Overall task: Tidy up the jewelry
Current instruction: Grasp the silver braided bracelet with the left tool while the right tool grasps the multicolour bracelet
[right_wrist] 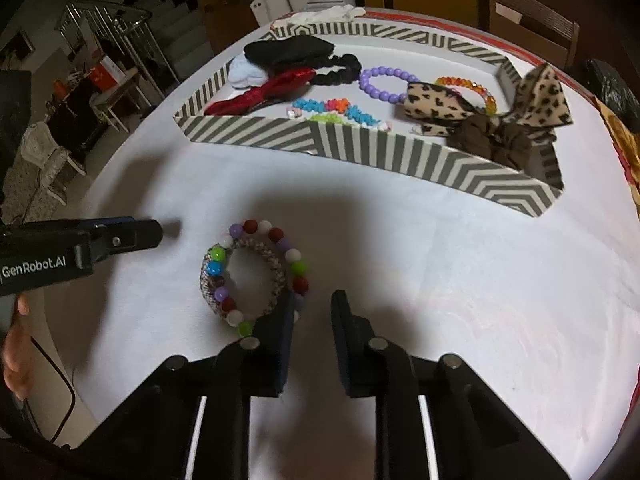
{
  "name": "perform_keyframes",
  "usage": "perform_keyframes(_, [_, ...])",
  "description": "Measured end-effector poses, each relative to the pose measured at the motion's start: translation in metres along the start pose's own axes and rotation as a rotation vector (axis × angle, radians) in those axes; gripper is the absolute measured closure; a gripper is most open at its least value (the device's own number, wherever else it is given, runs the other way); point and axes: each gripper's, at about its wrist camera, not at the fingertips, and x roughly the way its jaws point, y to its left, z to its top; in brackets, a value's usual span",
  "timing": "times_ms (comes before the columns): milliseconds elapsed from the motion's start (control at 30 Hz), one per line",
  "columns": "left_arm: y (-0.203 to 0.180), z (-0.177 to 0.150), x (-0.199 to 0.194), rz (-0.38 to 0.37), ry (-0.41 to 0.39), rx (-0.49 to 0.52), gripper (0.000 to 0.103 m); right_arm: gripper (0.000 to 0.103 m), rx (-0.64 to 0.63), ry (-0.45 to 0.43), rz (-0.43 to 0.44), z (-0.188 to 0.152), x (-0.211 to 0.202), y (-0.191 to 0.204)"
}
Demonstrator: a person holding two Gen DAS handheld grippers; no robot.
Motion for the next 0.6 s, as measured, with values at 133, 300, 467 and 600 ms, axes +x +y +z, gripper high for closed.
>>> perform_keyframes(133, [0.002,0.0,0.002,-0.002,0.006,-0.005,0.056,0.084,-0.026,0.012,-0.003,0.003,0.002,0.006])
perform_keyframes(300, [0.0,0.001,0.003,-0.006,0.006,-0.004,0.056,0.086,-0.053,0.013,-0.032,0.005,0.005,0.01])
perform_keyframes(467, [-0.009,-0.001,0.003,-0.017,0.016,0.018,0.056,0.094,-0.05,0.029,-0.072,-0.003,0.0,-0.001])
perform_keyframes(600, [-0.022,-0.004,0.006,-0.033,0.027,0.055,0.056,0.093,0.011,0.038,-0.094,-0.015,-0.012,-0.024])
